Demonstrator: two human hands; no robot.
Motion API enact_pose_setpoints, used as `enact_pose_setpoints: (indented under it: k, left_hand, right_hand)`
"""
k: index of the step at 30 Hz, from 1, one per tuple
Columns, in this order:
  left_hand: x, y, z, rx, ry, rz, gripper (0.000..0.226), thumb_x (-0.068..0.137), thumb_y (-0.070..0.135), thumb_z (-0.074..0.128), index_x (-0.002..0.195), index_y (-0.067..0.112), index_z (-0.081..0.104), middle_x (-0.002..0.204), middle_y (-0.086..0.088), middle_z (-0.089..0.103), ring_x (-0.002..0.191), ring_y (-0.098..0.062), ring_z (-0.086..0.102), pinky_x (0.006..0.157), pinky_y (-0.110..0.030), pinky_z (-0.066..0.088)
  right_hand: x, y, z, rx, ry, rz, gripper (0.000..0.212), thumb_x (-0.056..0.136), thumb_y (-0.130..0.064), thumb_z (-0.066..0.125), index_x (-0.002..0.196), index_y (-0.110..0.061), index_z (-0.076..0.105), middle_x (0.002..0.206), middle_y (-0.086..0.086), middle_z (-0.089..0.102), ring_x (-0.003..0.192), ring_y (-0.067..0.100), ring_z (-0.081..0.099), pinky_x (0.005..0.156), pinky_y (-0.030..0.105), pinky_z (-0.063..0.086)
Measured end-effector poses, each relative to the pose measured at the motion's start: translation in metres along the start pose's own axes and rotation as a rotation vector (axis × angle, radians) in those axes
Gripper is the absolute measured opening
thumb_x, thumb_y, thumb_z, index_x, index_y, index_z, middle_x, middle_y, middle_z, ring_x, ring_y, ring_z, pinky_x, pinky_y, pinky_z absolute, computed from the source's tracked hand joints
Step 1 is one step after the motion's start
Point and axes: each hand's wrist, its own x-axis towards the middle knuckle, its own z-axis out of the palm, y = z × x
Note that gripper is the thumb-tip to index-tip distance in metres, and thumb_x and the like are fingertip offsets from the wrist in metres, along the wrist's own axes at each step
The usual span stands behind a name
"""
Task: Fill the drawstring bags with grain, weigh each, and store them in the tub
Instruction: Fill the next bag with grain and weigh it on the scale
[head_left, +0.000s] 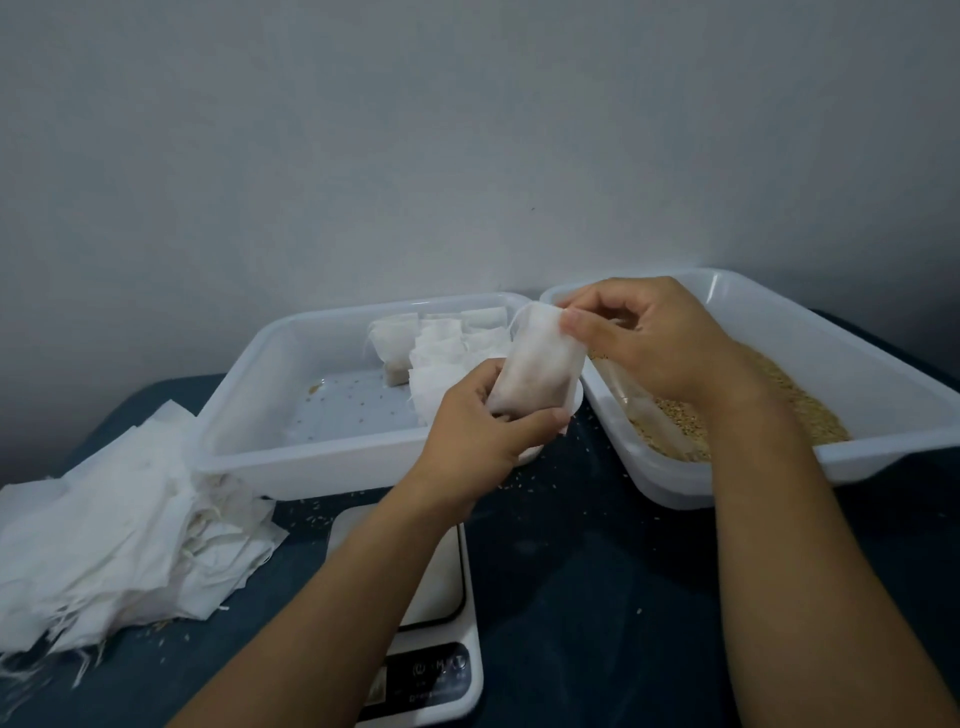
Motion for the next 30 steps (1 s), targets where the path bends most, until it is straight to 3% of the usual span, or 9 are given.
enact_pose_setpoints:
  k: [4, 6, 9, 13, 16, 21, 24, 28, 30]
  left_hand:
    - [0.001, 0.0, 0.002, -0.243, -0.05, -0.061, 0.039, 0.082, 0.008, 0.085, 0.117, 0.014, 0.07, 0.099, -0.004, 0.077, 0.092, -0.016, 0.075, 0.086, -0.034, 0.062]
    - [0.001, -0.001, 0.004, -0.251, -0.055, -0.057, 0.038, 0.084, 0.006, 0.083, 0.119, 0.011, 0.069, 0.104, -0.009, 0.076, 0.095, -0.019, 0.075, 0.087, -0.035, 0.062]
    - [0.001, -0.003, 0.005, -0.185, -0.043, -0.049, 0.039, 0.083, 0.011, 0.083, 0.12, 0.016, 0.069, 0.108, -0.012, 0.076, 0.098, -0.024, 0.075, 0.09, -0.041, 0.063]
    - [0.008, 0.0, 0.007, -0.198, 0.041, -0.054, 0.031, 0.088, 0.013, 0.08, 0.118, 0.018, 0.071, 0.109, -0.008, 0.077, 0.106, -0.028, 0.074, 0.09, -0.04, 0.063]
    - [0.022, 0.013, 0.011, -0.073, 0.095, 0.009, 0.021, 0.092, 0.012, 0.075, 0.111, 0.02, 0.073, 0.1, 0.0, 0.078, 0.097, -0.019, 0.076, 0.087, -0.035, 0.063]
    - [0.041, 0.039, 0.026, 0.198, 0.035, 0.073, 0.016, 0.091, 0.018, 0.07, 0.103, 0.029, 0.074, 0.092, 0.013, 0.075, 0.087, -0.015, 0.076, 0.091, -0.046, 0.062]
    - [0.046, 0.047, 0.036, 0.261, 0.018, 0.094, 0.014, 0.091, 0.018, 0.068, 0.101, 0.025, 0.075, 0.09, 0.01, 0.074, 0.091, -0.02, 0.073, 0.091, -0.046, 0.062]
    - [0.047, 0.047, 0.041, 0.247, 0.022, 0.075, 0.014, 0.092, 0.015, 0.069, 0.103, 0.021, 0.075, 0.093, -0.001, 0.076, 0.093, -0.025, 0.073, 0.091, -0.048, 0.061]
    - [0.046, 0.043, 0.041, 0.219, 0.03, 0.051, 0.015, 0.091, 0.016, 0.071, 0.104, 0.023, 0.075, 0.095, 0.002, 0.076, 0.092, -0.02, 0.073, 0.09, -0.045, 0.062]
  right_hand:
    - [0.001, 0.002, -0.003, 0.075, 0.024, 0.035, 0.019, 0.099, -0.042, 0.069, 0.103, -0.028, 0.079, 0.108, -0.003, 0.079, 0.105, 0.021, 0.073, 0.101, 0.055, 0.056]
    - [0.0, -0.002, -0.002, 0.14, -0.026, 0.037, 0.028, 0.095, -0.052, 0.068, 0.107, -0.029, 0.079, 0.114, -0.003, 0.078, 0.109, 0.019, 0.073, 0.101, 0.053, 0.057]
    - [0.0, -0.002, 0.002, 0.11, -0.082, 0.056, 0.028, 0.088, -0.056, 0.073, 0.107, -0.035, 0.078, 0.112, -0.006, 0.077, 0.108, 0.017, 0.073, 0.099, 0.052, 0.058]
    - [0.001, 0.012, -0.006, 0.139, 0.002, 0.126, 0.009, 0.094, -0.038, 0.076, 0.094, -0.029, 0.079, 0.1, 0.003, 0.078, 0.102, 0.029, 0.074, 0.098, 0.057, 0.058]
    - [-0.002, 0.024, -0.02, 0.145, -0.01, 0.181, 0.012, 0.099, -0.037, 0.071, 0.091, -0.031, 0.078, 0.101, 0.002, 0.078, 0.101, 0.026, 0.074, 0.096, 0.047, 0.061]
    - [-0.008, 0.034, -0.029, 0.24, 0.051, 0.283, 0.029, 0.097, -0.055, 0.066, 0.1, -0.03, 0.08, 0.105, -0.004, 0.079, 0.1, 0.015, 0.076, 0.083, 0.032, 0.061]
    - [-0.009, 0.04, -0.029, 0.272, 0.092, 0.351, 0.027, 0.098, -0.054, 0.066, 0.099, -0.032, 0.082, 0.103, -0.004, 0.08, 0.096, 0.014, 0.077, 0.083, 0.036, 0.061]
    - [-0.007, 0.042, -0.031, 0.239, 0.173, 0.371, 0.03, 0.101, -0.047, 0.066, 0.094, -0.022, 0.081, 0.1, 0.004, 0.079, 0.1, 0.028, 0.076, 0.093, 0.047, 0.062]
    - [-0.008, 0.039, -0.031, 0.19, 0.195, 0.337, 0.027, 0.101, -0.044, 0.066, 0.091, -0.024, 0.08, 0.096, -0.001, 0.079, 0.095, 0.022, 0.075, 0.092, 0.045, 0.061]
